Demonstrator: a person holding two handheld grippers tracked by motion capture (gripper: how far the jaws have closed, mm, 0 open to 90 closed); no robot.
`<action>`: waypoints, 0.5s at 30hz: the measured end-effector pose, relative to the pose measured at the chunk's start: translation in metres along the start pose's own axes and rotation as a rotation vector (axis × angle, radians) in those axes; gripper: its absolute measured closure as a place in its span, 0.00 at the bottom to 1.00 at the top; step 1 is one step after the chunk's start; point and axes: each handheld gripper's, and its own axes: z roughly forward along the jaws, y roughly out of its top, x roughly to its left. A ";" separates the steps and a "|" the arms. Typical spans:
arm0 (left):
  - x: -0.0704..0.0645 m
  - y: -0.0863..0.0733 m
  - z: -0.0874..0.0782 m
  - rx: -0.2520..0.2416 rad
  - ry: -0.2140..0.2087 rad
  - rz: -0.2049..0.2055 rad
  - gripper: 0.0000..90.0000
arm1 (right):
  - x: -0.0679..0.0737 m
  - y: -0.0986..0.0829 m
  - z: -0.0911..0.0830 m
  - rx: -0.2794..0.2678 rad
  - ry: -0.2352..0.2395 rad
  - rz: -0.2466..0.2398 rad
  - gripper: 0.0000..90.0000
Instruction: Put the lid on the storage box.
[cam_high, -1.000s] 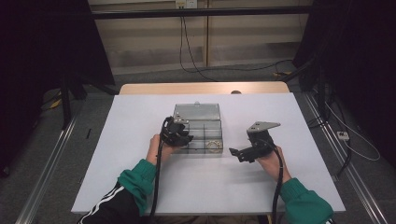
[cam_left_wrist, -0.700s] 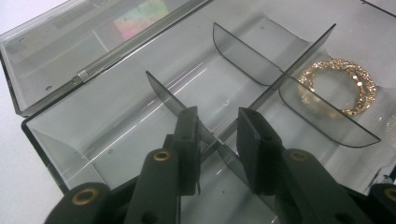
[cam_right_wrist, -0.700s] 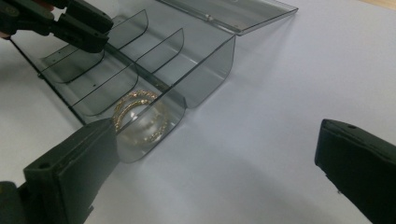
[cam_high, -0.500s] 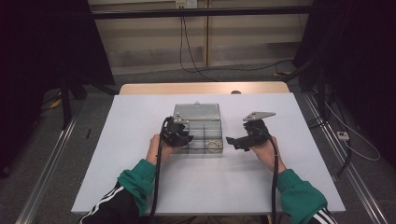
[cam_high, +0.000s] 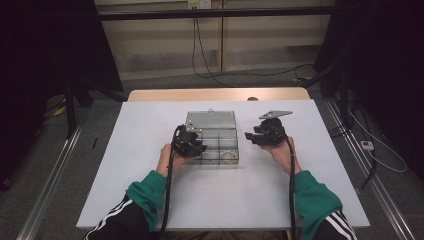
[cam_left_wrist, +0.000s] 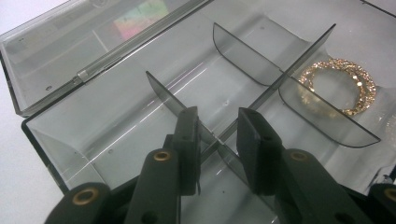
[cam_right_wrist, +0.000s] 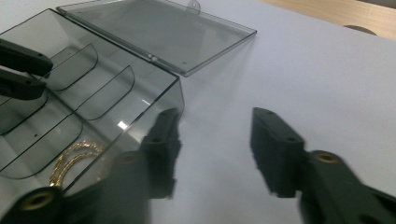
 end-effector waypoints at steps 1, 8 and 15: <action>0.000 0.000 0.000 0.000 0.000 0.000 0.78 | -0.001 0.001 0.002 0.002 -0.006 0.013 0.72; 0.000 0.000 0.000 0.000 -0.001 0.001 0.78 | -0.007 0.010 0.017 0.001 -0.012 0.052 1.00; 0.000 0.000 0.000 0.000 -0.002 0.002 0.78 | -0.006 0.021 0.036 0.030 -0.024 0.062 1.00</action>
